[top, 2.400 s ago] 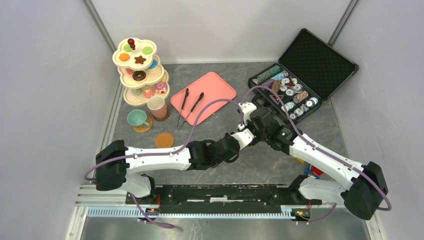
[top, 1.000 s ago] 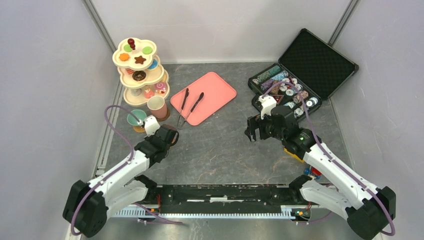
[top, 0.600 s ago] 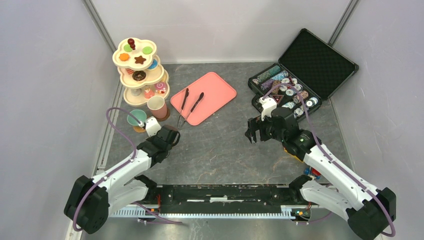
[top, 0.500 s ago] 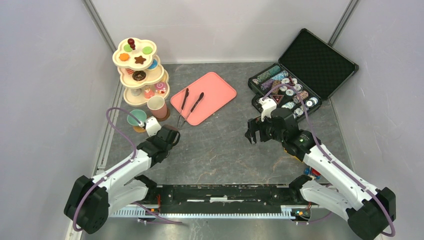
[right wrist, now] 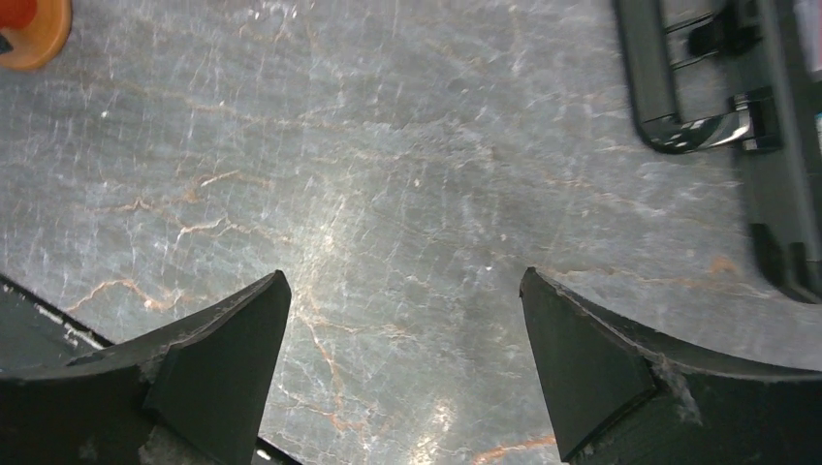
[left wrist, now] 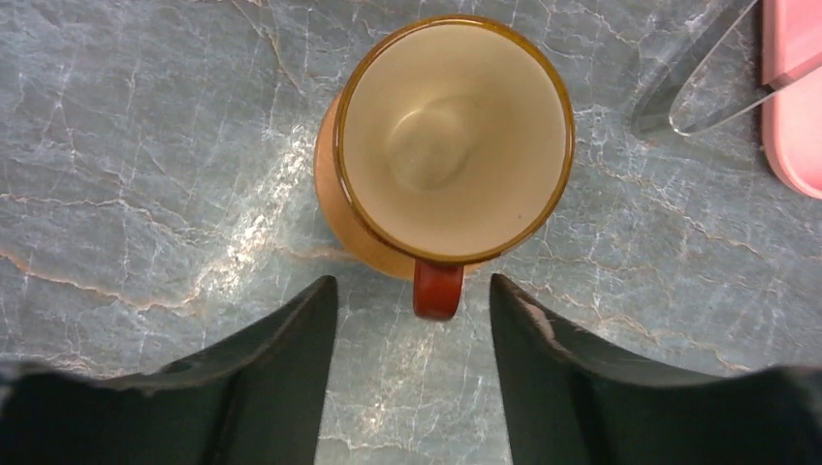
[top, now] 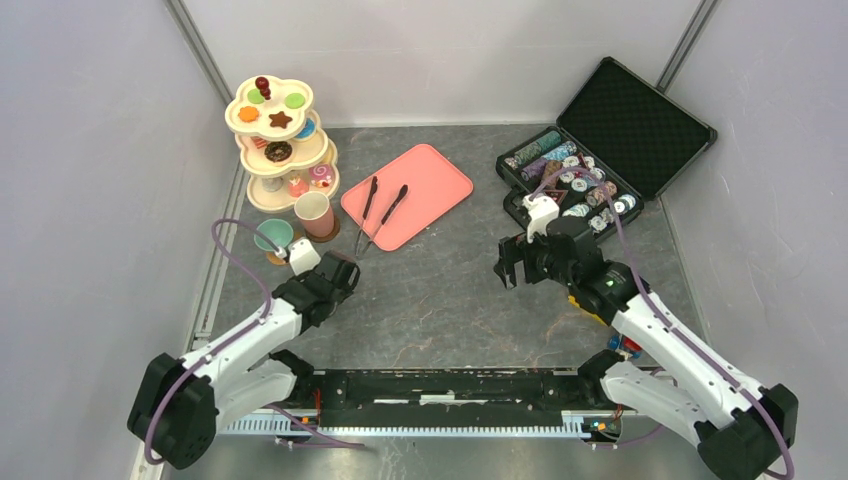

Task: Serve the afternoon tea

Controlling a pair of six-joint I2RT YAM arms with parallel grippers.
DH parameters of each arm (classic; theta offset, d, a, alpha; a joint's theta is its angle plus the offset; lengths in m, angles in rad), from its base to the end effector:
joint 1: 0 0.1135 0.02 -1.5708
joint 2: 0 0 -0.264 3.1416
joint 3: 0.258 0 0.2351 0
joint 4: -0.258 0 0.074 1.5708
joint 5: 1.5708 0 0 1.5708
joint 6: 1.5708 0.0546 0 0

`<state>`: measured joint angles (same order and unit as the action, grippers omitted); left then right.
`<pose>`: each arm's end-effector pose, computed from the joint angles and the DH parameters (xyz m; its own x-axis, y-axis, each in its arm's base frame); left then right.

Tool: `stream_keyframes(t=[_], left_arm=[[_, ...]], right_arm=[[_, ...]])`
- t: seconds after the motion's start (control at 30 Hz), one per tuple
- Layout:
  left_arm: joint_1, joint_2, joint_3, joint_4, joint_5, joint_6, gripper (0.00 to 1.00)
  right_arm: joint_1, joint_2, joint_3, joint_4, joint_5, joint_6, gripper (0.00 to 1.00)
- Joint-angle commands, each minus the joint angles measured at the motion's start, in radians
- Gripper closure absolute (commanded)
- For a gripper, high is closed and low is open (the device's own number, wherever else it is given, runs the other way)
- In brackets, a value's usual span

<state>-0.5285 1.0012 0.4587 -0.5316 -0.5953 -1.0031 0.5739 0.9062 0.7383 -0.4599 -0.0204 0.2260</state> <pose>0.1537 -0.0543 0.1650 -0.5657 -0.4781 -0.6719 -0.5397 0.8307 -0.1367 0.1635 0.1070 0.2669 -0.6055 -0.1246 -0.7861 -0.4320 0.8810 0.1930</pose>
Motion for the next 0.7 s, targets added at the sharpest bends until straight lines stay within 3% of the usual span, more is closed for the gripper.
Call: stream_keyframes(t=[0.0, 0.1, 0.27, 0.47, 0.67], left_arm=[[0.004, -0.087, 0.066, -0.079, 0.027, -0.035, 0.31], [0.004, -0.155, 0.143, -0.126, 0.075, 0.029, 0.19], [0.004, -0.255, 0.349, -0.110, 0.217, 0.270, 0.06], [0.004, -0.264, 0.686, -0.045, 0.412, 0.568, 0.01], [0.004, -0.242, 0.930, 0.010, 0.566, 0.737, 0.00]], right_arm=[[-0.003, -0.067, 0.108, -0.052, 0.109, -0.037, 0.03], [-0.003, -0.115, 0.151, -0.089, 0.167, -0.058, 0.02], [-0.003, -0.225, 0.243, -0.132, 0.277, -0.107, 0.02], [-0.003, -0.337, 0.395, -0.145, 0.388, -0.199, 0.02], [-0.003, -0.402, 0.530, -0.142, 0.508, -0.267, 0.02]])
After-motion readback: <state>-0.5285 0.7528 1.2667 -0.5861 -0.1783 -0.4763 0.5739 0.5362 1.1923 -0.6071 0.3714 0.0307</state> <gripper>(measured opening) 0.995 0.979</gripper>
